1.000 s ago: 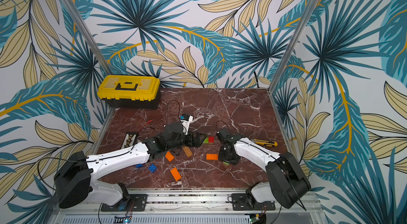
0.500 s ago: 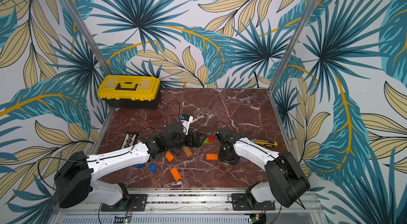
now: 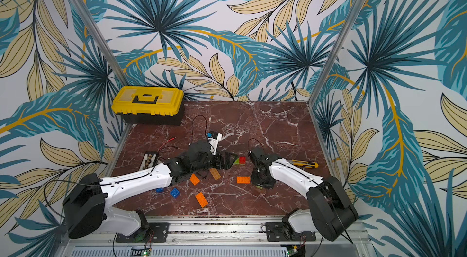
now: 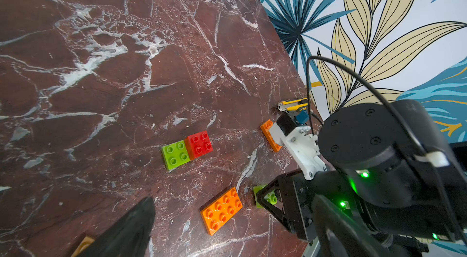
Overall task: Assemble the number 5 with lego
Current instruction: Pick up the lego brick from the center of the board, then assemble the lego brick with the lego brick.
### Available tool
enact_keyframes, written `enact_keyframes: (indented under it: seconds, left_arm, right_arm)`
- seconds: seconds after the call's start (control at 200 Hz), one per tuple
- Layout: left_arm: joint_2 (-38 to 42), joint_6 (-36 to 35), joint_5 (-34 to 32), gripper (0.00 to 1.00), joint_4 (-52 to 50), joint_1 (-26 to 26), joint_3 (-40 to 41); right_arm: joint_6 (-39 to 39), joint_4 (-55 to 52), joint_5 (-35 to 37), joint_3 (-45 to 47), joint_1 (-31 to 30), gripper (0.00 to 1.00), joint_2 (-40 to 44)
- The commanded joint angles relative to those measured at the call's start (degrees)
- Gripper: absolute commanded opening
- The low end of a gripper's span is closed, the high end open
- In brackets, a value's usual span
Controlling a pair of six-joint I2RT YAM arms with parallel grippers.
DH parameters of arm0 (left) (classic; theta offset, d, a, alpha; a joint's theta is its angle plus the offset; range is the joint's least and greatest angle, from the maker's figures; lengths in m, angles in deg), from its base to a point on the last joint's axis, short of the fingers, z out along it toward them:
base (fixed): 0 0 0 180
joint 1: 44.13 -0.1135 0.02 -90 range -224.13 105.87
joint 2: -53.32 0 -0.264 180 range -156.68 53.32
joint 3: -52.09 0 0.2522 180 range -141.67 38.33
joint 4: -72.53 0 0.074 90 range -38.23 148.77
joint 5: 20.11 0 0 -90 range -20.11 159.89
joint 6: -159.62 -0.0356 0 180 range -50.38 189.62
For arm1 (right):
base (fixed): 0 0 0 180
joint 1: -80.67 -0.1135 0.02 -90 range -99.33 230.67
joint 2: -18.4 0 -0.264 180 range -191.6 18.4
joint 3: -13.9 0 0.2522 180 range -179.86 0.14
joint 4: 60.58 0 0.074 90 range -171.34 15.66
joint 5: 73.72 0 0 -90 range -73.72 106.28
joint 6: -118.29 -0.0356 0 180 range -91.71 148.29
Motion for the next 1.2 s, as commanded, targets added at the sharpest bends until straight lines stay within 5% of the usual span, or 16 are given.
enact_keyframes:
  seconds: [0.0,0.506,1.196]
  left_arm:
    - [-0.4,0.1,-0.2,1.0,1.3,-0.2,1.6]
    - [5.0,3.4,-9.5,1.0,-0.6,-0.5,6.9]
    - [13.0,11.6,-12.3,1.0,0.5,-3.5,16.9]
  right_arm:
    - [0.1,-2.9,0.9,-1.8,-0.5,0.37,1.7]
    - [1.7,-6.8,-0.6,-9.9,-5.3,0.36,0.7]
    - [3.4,-3.6,-1.0,-16.3,-12.3,0.36,-10.6]
